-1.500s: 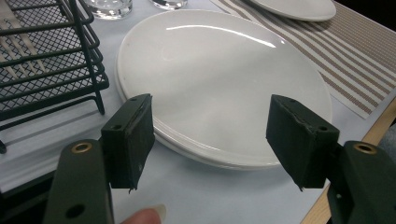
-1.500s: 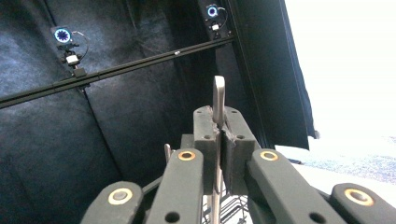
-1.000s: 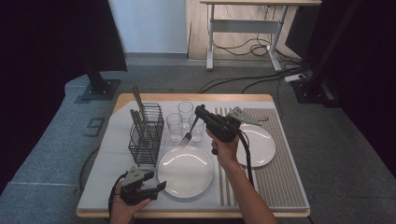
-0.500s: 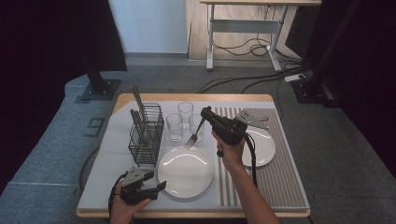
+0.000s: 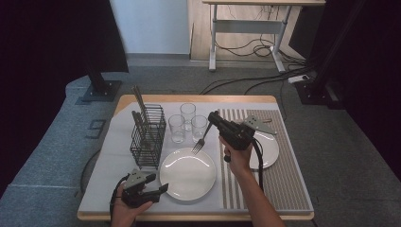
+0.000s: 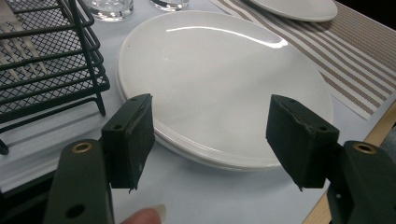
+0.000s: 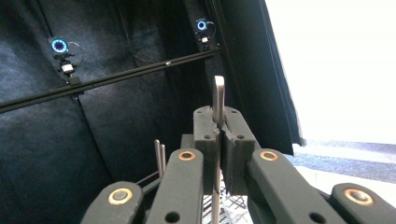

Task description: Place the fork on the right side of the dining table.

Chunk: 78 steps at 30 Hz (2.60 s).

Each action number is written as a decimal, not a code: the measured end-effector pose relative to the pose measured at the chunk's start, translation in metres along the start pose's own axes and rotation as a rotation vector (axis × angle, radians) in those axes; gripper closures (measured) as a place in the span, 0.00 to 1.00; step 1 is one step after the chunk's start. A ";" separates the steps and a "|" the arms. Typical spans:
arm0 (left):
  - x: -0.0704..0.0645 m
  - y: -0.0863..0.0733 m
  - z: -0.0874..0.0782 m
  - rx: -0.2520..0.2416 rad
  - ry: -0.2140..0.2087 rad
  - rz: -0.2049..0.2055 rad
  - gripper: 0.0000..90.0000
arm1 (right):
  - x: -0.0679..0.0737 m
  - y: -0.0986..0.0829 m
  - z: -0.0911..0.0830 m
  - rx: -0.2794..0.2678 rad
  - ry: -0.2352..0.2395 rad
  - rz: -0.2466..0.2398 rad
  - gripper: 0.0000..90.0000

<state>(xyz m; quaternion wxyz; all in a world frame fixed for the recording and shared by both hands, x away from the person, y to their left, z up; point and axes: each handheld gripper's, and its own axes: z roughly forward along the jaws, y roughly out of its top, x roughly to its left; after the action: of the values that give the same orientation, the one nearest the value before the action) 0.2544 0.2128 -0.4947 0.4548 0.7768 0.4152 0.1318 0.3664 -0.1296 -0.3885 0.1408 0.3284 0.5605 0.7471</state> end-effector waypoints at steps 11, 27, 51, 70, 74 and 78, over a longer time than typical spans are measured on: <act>0.000 0.000 0.001 0.003 -0.001 0.004 0.36 | -0.005 -0.001 -0.012 -0.006 -0.015 0.000 0.95; -0.001 -0.001 0.002 0.013 -0.002 0.003 0.36 | -0.016 -0.011 -0.035 -0.004 -0.050 0.023 0.95; -0.002 -0.001 0.005 0.023 -0.003 0.006 0.36 | -0.026 -0.022 -0.052 -0.003 -0.077 0.049 0.95; -0.002 -0.001 0.005 0.031 -0.005 0.010 0.36 | -0.030 -0.027 -0.066 0.010 -0.100 0.053 0.95; -0.002 -0.001 0.005 0.030 -0.005 0.010 0.36 | -0.031 -0.028 -0.068 0.017 -0.107 0.053 0.95; -0.003 -0.001 0.006 0.030 -0.005 0.010 0.36 | -0.031 -0.030 -0.071 0.019 -0.111 0.054 0.95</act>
<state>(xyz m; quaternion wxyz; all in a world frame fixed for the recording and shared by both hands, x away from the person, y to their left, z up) 0.2554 0.2077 -0.4985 0.4434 0.7860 0.4122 0.1255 0.3388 -0.1901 -0.4371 0.1484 0.3859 0.5496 0.7259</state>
